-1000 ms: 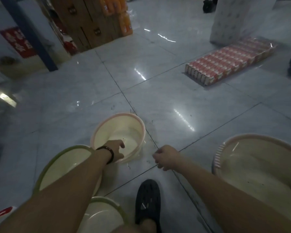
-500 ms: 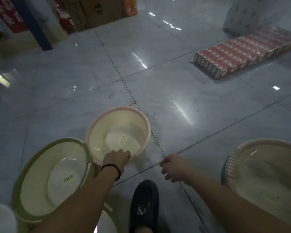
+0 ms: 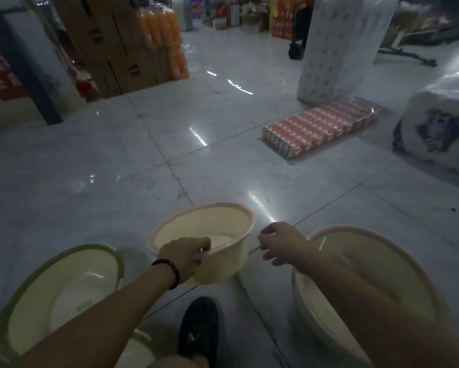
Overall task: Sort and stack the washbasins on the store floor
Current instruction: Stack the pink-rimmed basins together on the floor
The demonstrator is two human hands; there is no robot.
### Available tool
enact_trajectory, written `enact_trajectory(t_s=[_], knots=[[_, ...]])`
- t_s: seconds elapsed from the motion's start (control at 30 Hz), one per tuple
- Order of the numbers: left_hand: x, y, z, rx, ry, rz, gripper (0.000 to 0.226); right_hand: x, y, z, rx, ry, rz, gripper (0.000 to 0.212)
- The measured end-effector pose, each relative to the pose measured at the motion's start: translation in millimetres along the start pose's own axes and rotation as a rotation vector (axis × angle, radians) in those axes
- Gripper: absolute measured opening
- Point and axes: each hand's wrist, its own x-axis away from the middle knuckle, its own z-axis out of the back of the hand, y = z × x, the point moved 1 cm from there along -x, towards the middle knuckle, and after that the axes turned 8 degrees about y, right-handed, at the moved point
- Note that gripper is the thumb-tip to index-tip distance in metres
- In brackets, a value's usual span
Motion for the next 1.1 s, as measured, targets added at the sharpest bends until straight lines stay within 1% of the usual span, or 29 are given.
enact_trajectory(t_s=[0.07, 0.17, 0.23, 0.27, 0.33, 0.37, 0.43, 0.5, 0.57, 0.6, 0.63, 0.67, 0.7, 0.73, 0.77, 0.8, 0.83, 0.87, 0.9, 0.93, 1.0, 1.07, 1.1], knots=[[2, 30, 33, -0.004, 0.074, -0.129, 0.020, 14, 1, 47, -0.030, 0.129, -0.025, 0.026], [1, 78, 82, -0.006, 0.207, -0.386, 0.022, 44, 13, 119, -0.113, 0.278, -0.110, 0.030], [-5, 110, 110, -0.005, 0.304, -0.562, 0.031, 64, 31, 160, -0.221, 0.346, -0.182, 0.045], [-8, 127, 122, -0.021, 0.337, -0.643, 0.033, 75, 42, 176, -0.295, 0.368, -0.218, 0.049], [-12, 162, 141, -0.057, 0.405, -0.816, 0.033, 98, 64, 202, -0.470, 0.413, -0.251, 0.044], [-12, 179, 146, -0.077, 0.439, -0.899, 0.033, 108, 75, 212, -0.536, 0.436, -0.250, 0.037], [-12, 209, 152, -0.094, 0.480, -1.022, 0.032, 128, 95, 230, -0.591, 0.498, -0.262, 0.023], [-12, 229, 145, -0.085, 0.531, -1.076, 0.025, 139, 117, 246, -0.611, 0.569, -0.301, 0.019], [-10, 240, 129, -0.056, 0.596, -1.086, 0.021, 140, 138, 256, -0.619, 0.604, -0.339, 0.022], [-9, 243, 119, -0.023, 0.646, -1.052, 0.020, 138, 148, 258, -0.616, 0.606, -0.355, 0.026], [-8, 245, 109, 0.028, 0.702, -0.962, 0.023, 136, 157, 257, -0.626, 0.610, -0.367, 0.030], [-5, 248, 100, 0.105, 0.739, -0.785, 0.031, 132, 165, 255, -0.646, 0.611, -0.377, 0.034], [-5, 249, 90, 0.208, 0.730, -0.522, 0.045, 129, 172, 252, -0.661, 0.610, -0.393, 0.037], [-7, 251, 84, 0.383, 0.625, -0.214, 0.059, 126, 177, 249, -0.671, 0.612, -0.412, 0.040], [-10, 253, 80, 0.669, 0.445, 0.115, 0.064, 124, 182, 246, -0.672, 0.615, -0.428, 0.042], [-12, 259, 79, 0.978, 0.238, 0.405, 0.058, 121, 188, 242, -0.666, 0.620, -0.442, 0.045], [-16, 264, 75, 1.233, 0.020, 0.607, 0.045, 118, 193, 239, -0.652, 0.627, -0.456, 0.046], [-19, 269, 75, 1.375, -0.173, 0.701, 0.038, 117, 197, 235, -0.635, 0.631, -0.470, 0.047], [-20, 274, 75, 1.387, -0.320, 0.701, 0.037, 113, 203, 232, -0.616, 0.636, -0.487, 0.047], [-22, 278, 71, 1.338, -0.399, 0.673, 0.033, 111, 208, 228, -0.595, 0.638, -0.505, 0.047], [-28, 283, 56, 1.206, -0.391, 0.645, 0.026, 111, 217, 222, -0.561, 0.615, -0.544, 0.044], [-36, 286, 34, 1.068, -0.372, 0.658, 0.027, 112, 225, 216, -0.483, 0.576, -0.587, 0.036], [-38, 288, 24, 1.038, -0.400, 0.680, 0.028, 112, 230, 213, -0.440, 0.554, -0.608, 0.033]])
